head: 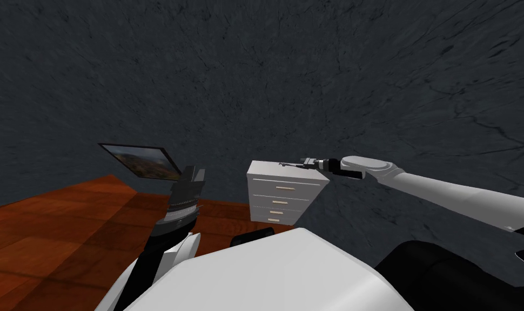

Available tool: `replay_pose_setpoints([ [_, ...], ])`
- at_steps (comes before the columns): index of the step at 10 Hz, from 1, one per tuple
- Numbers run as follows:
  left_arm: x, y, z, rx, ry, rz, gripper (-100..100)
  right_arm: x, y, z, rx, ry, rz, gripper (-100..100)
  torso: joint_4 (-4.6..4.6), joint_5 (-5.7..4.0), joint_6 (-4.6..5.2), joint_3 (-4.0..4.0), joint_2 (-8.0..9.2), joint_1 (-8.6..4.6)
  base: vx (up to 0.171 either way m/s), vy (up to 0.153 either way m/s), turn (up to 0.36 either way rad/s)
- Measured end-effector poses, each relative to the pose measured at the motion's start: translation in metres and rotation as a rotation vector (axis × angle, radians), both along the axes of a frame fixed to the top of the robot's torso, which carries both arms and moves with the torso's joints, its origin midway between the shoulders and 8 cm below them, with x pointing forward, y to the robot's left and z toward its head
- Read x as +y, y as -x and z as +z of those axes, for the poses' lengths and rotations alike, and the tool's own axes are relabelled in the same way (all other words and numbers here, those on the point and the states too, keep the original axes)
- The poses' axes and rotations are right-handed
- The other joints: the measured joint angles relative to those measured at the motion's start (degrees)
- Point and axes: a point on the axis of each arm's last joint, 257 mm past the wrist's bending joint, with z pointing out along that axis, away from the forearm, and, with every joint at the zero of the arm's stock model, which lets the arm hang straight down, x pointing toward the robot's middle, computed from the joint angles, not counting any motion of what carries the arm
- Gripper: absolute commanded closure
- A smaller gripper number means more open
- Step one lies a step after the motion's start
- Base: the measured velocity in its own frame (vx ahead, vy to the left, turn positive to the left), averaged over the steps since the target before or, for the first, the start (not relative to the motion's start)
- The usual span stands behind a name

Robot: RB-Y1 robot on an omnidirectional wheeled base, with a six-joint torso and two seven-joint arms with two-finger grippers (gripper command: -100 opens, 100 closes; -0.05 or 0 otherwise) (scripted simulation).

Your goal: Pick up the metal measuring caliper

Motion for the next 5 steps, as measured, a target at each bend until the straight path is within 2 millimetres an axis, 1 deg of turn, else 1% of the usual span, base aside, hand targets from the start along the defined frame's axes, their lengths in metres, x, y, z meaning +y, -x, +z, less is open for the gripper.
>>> replay_pose_setpoints([
  [1,0.0,0.0,0.0,0.0,0.0,0.0,0,-0.009,-0.001,-0.002,0.015,0.055,0.0,-100,-0.01,0.0,-0.02,-0.01,-0.01,-0.01,0.014,0.019,0.062],
  [4,0.0,0.0,0.0,0.0,0.0,0.0,0,-0.025,-0.001,-0.005,0.053,0.178,0.011,-100,0.0,-0.01,0.0,0.0,0.0,-0.03,0.022,0.026,0.072],
  [5,0.0,0.0,0.0,0.0,0.0,0.0,0,-0.034,-0.001,-0.007,0.072,0.23,0.014,-100,-0.01,-0.01,-0.02,-0.01,-0.02,-0.01,0.033,0.043,0.128],
])
